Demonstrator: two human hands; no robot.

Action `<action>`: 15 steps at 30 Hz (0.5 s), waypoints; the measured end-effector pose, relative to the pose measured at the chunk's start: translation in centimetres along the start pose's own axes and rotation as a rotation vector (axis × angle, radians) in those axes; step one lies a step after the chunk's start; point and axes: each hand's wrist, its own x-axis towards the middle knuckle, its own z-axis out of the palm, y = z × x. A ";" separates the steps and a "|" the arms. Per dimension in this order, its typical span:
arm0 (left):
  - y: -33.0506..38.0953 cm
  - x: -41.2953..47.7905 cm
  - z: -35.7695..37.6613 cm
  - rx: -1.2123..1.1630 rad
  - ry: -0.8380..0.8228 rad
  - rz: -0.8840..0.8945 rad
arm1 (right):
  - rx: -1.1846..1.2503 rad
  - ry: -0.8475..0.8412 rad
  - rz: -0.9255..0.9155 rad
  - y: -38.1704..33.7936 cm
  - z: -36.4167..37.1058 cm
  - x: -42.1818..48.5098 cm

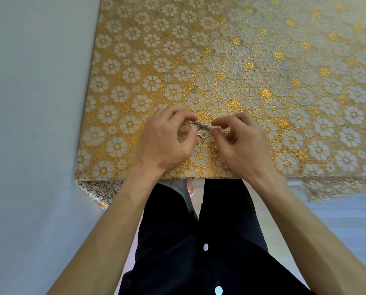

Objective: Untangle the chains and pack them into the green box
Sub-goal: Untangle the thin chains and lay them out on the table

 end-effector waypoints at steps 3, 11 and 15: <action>-0.6 0.7 -0.1 0.073 0.054 -0.027 | -0.040 -0.037 0.005 -0.5 0.1 1.0; -1.5 0.2 1.1 0.129 0.054 -0.005 | -0.176 -0.173 -0.007 -1.0 0.2 2.3; -1.4 0.1 1.0 0.128 0.055 -0.005 | -0.150 -0.188 0.012 -1.1 0.1 2.4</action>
